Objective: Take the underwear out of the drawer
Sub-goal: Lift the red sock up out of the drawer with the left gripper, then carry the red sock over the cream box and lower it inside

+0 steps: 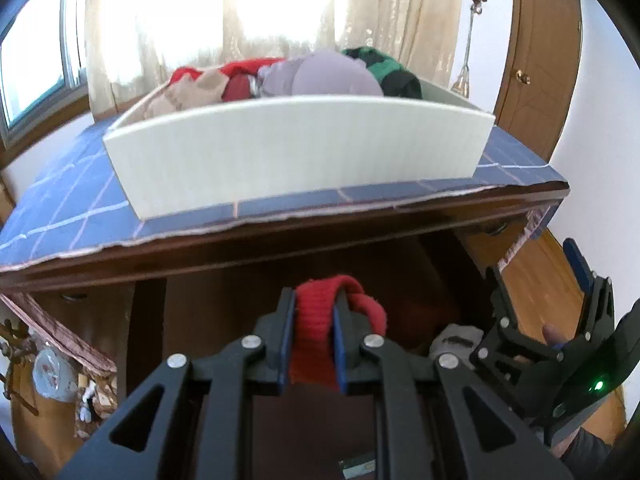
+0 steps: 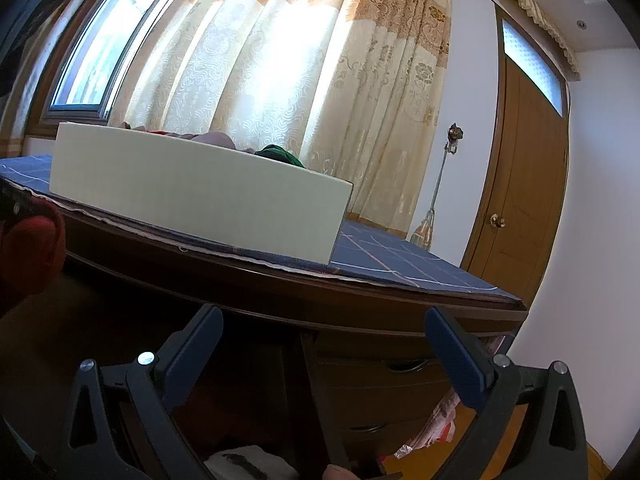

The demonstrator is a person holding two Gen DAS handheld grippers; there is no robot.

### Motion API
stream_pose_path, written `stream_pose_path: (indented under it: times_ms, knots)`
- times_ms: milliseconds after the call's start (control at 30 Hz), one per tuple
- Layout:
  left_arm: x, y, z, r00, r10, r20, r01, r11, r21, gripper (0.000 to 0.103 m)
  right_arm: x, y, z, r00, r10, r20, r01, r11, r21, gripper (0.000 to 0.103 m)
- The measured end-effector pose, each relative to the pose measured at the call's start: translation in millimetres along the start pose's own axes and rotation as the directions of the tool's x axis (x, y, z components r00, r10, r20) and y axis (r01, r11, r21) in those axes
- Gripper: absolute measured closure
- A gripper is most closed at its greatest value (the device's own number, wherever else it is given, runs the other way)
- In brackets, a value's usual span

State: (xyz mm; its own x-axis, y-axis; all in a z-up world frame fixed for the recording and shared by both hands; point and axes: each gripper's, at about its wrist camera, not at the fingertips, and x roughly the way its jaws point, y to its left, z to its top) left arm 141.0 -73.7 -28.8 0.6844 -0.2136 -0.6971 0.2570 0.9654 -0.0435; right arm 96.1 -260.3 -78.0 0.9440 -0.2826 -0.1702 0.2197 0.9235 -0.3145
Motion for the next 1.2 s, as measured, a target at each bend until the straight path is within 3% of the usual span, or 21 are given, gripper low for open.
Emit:
stream_pose_path:
  times_ms: [567,1200]
  knots:
    - [-31,0,44,0.986,0.06,0.157,-0.065,0.997,0.029,0.088,0,-2,1,1.0,0.005,0.003,-0.005,1.0,0.017,0.001]
    - [-62,-7,103,0.934,0.078,0.348,-0.103,0.993,0.053,0.088,0,-1,0,1.0,0.002,0.014,-0.002,1.0,0.009,0.001]
